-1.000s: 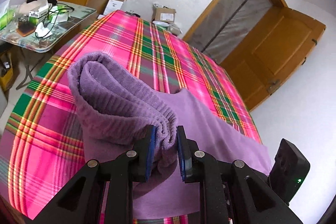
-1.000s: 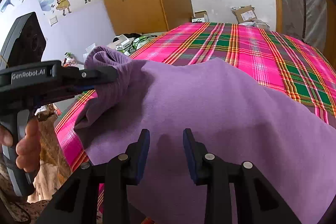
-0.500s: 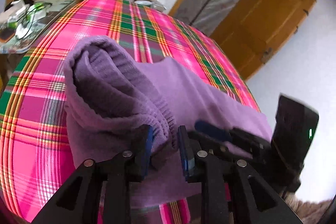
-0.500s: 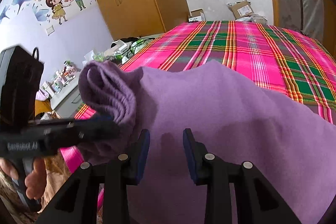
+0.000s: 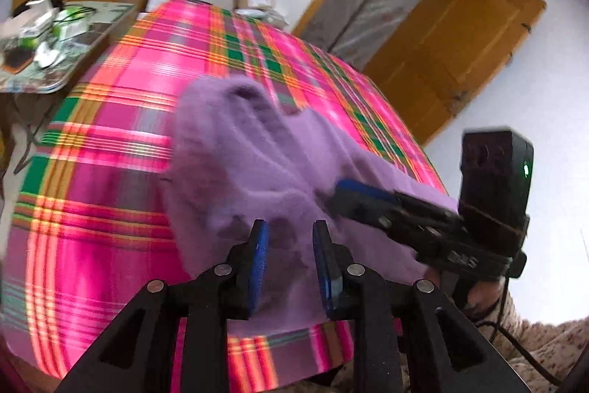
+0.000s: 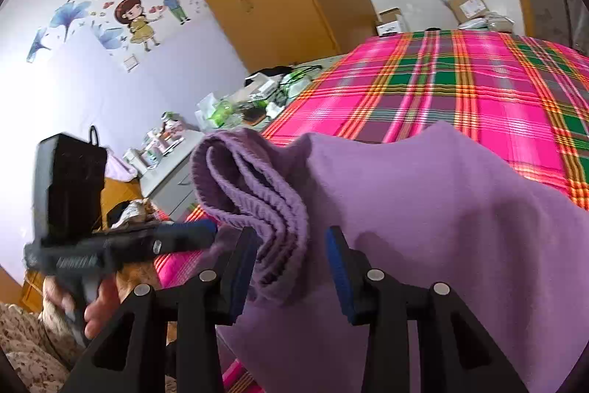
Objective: Fold clothes
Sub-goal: 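Grasp the rolled ribbed edge with the right gripper beside the left gripper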
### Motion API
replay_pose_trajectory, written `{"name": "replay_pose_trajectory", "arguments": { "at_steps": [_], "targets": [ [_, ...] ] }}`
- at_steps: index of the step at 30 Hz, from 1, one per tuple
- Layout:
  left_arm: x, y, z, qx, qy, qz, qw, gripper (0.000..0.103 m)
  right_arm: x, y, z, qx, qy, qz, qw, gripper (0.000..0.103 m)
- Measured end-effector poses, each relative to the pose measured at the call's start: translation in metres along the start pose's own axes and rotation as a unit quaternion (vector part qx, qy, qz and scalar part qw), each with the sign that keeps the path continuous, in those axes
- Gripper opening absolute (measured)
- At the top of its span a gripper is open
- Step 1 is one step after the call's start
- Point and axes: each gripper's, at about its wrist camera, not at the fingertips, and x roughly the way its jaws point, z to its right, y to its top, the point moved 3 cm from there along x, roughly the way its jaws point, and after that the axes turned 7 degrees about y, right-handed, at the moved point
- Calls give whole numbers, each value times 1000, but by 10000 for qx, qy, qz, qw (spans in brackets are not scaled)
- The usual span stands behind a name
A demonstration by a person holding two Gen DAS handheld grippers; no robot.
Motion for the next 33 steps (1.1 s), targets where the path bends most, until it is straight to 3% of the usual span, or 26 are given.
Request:
{"name": "replay_pose_trajectory", "arguments": {
  "at_steps": [5, 11, 19, 25, 33],
  "targets": [
    [-5, 15, -23, -284, 125, 197, 9993, 25, 17, 4, -6, -163, 105, -278, 9994, 39],
    [7, 31, -29, -480, 81, 72, 9988, 25, 32, 4, -14, -771, -362, -570, 9947, 39],
    [15, 46, -16, -186, 94, 125, 9997, 25, 47, 16, 2, -312, -355, -664, 9967, 42],
    [17, 53, -15, -325, 28, 145, 9994, 25, 25, 16, 5, 34, -46, -162, 9999, 26],
    [-8, 60, 6, -256, -365, 554, 9975, 25, -17, 17, 2, 138, -198, 515, 9984, 23]
  ]
}}
